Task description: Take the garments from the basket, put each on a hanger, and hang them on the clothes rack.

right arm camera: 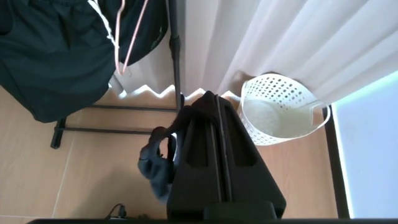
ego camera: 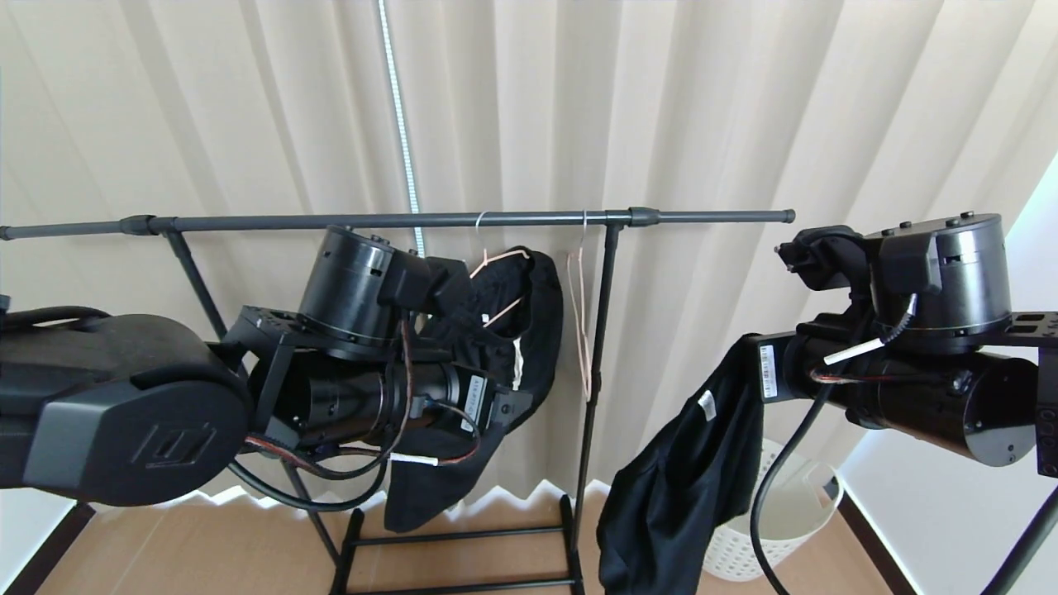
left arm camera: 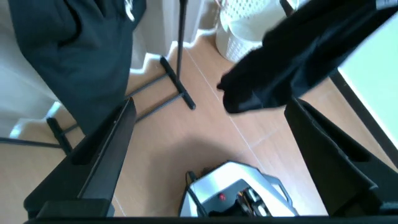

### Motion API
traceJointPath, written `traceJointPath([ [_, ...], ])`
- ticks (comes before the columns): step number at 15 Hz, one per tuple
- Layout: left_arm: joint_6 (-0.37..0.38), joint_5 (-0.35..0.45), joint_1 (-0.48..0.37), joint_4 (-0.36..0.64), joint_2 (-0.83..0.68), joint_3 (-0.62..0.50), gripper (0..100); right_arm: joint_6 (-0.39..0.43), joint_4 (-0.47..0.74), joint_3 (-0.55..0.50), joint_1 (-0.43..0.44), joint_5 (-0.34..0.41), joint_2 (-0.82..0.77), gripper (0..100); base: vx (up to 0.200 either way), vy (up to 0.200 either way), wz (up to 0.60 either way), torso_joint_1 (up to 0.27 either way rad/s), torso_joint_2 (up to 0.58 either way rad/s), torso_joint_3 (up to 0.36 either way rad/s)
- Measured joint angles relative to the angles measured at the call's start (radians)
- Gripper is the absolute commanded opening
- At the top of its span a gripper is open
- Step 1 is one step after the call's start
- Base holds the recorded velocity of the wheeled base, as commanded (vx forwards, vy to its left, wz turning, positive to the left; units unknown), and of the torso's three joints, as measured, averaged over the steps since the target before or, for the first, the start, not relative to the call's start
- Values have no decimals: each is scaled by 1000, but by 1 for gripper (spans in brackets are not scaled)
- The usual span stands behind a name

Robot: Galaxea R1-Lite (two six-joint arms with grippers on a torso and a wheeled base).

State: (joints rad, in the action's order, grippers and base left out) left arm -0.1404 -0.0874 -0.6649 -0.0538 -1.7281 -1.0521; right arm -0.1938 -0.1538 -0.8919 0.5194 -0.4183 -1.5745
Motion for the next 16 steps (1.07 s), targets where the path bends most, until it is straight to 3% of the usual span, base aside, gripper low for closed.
traceJointPath([
  [4,-4,-30,-3,-3,-43,-25,100,5,-19,24,0,-1,-1,0,200,0,0,7,12,1],
  [9,-13,-60,-7,-1,-82,-45,100,4,-19,26,1,-1,-3,0,0,0,0,0,0,0],
  [16,-114,-156,-58,3,-302,-310,100,5,-19,24,-1,-2,-4,0,0,0,0,0,0,0],
])
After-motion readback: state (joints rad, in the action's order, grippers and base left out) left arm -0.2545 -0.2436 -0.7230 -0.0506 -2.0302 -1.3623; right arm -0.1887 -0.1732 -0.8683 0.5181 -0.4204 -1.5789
